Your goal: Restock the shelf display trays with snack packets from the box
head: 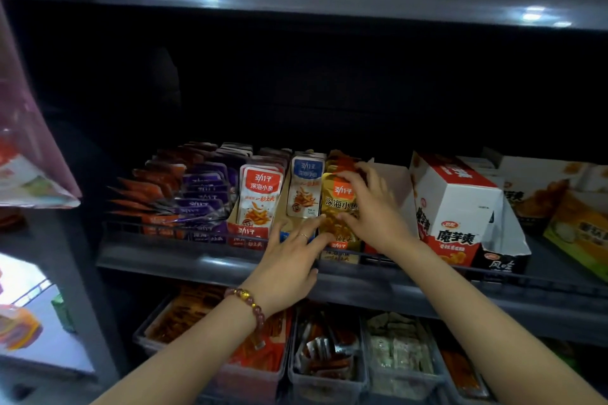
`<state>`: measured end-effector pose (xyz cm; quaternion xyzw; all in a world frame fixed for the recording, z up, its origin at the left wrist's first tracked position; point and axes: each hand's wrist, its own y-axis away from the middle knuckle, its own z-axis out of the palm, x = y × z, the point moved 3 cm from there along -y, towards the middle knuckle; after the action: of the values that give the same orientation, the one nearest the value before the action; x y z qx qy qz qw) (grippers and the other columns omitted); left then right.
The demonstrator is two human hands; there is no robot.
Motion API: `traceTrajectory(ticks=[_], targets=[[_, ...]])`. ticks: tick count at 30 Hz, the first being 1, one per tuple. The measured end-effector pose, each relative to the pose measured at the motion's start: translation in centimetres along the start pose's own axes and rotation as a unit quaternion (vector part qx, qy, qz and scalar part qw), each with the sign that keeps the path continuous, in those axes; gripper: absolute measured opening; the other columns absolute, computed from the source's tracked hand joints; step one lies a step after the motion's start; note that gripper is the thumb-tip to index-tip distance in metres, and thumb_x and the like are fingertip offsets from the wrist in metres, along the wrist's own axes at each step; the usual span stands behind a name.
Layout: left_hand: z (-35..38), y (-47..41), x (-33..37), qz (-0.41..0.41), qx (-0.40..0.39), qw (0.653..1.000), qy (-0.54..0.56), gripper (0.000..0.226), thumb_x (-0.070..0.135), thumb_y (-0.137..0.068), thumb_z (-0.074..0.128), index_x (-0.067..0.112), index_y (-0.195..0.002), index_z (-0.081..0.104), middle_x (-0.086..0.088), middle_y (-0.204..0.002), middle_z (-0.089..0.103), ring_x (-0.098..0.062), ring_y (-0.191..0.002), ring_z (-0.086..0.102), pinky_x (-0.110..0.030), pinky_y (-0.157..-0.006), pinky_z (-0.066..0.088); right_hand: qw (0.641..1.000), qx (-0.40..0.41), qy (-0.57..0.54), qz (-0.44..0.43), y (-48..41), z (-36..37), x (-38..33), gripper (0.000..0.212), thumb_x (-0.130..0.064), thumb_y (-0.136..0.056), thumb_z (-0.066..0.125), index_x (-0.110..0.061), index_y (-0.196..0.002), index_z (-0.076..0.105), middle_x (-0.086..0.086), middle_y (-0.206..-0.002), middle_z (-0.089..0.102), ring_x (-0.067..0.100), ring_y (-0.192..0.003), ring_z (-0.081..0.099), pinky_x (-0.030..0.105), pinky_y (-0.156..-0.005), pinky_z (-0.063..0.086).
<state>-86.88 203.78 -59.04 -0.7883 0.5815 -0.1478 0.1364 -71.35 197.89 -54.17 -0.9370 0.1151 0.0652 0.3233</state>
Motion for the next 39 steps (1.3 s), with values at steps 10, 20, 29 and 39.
traceTrajectory(ticks=[10, 20, 29, 39], targets=[[-0.1, -0.1, 0.0, 0.004, -0.011, 1.0, 0.015, 0.055, 0.022, -0.092, 0.052, 0.027, -0.142, 0.029, 0.004, -0.16, 0.002, -0.009, -0.145, 0.007, -0.036, -0.113, -0.01, 1.0, 0.016, -0.006, -0.018, -0.3, -0.1, 0.3, 0.073, -0.03, -0.077, 0.075, -0.017, -0.14, 0.038, 0.003, -0.139, 0.041, 0.018, -0.128, 0.037, 0.036, -0.103, 0.036], [-0.7, -0.1, 0.1, 0.014, -0.014, 1.0, -0.002, 0.056, 0.023, -0.091, 0.053, 0.026, -0.143, 0.03, 0.002, -0.16, 0.007, -0.009, -0.144, 0.014, -0.035, -0.112, -0.012, 0.995, 0.021, 0.097, 0.02, -0.2, -0.4, 0.2, 0.072, -0.047, -0.081, 0.066, -0.021, -0.141, 0.036, 0.006, -0.13, 0.042, 0.024, -0.116, 0.049, 0.036, -0.089, 0.043], [-1.1, 0.1, -0.1, 0.011, -0.037, 0.999, -0.027, 0.06, 0.023, -0.092, 0.052, 0.026, -0.146, 0.025, 0.0, -0.16, 0.007, -0.011, -0.145, 0.011, -0.045, -0.113, -0.015, 0.987, -0.008, -0.123, 0.102, -0.1, 0.6, -1.0, 0.08, -0.039, -0.089, 0.06, -0.024, -0.148, 0.007, 0.006, -0.151, 0.013, 0.023, -0.131, 0.034, 0.038, -0.101, 0.041], [-2.0, -0.4, 0.1, 0.005, -0.054, 0.999, -0.003, 0.051, 0.019, -0.094, 0.051, 0.023, -0.143, 0.036, -0.004, -0.16, 0.007, -0.016, -0.146, 0.006, -0.041, -0.11, -0.018, 0.971, 0.094, -0.132, 0.178, 1.8, 3.0, -1.4, 0.08, -0.019, -0.089, 0.061, -0.017, -0.151, 0.01, 0.009, -0.132, 0.053, 0.027, -0.116, 0.053, 0.048, -0.098, 0.044]])
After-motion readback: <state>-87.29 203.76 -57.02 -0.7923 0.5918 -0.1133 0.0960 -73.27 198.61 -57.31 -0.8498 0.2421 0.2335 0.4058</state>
